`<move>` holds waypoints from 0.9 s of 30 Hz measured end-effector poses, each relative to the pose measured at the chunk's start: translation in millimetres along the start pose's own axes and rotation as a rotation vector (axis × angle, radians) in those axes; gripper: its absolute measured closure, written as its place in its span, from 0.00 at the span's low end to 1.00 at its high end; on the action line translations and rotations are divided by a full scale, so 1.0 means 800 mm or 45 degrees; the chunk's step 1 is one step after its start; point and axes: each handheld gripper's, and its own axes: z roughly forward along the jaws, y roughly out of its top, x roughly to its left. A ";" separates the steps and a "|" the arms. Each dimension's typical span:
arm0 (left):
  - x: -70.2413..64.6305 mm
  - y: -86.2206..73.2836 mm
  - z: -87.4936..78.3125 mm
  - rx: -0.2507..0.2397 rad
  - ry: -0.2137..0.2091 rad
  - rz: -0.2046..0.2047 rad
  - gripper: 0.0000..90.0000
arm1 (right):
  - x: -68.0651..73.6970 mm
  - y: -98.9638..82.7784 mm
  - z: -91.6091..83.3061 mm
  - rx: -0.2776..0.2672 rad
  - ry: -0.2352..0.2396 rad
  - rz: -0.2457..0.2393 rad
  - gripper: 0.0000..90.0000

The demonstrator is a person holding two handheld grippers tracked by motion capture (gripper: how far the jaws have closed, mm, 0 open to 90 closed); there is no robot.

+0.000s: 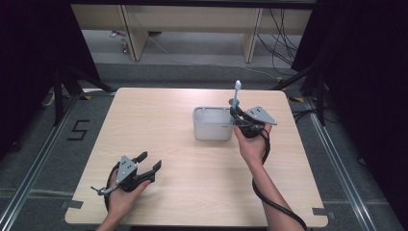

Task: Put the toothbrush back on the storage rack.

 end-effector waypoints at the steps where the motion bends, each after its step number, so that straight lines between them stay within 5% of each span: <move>1: 0.000 0.000 0.000 0.001 0.000 0.002 0.37 | 0.000 -0.001 0.000 0.014 0.002 0.010 0.88; 27: 0.000 -0.001 0.002 -0.016 -0.010 -0.002 0.37 | 0.002 -0.022 0.005 0.045 -0.005 -0.010 0.88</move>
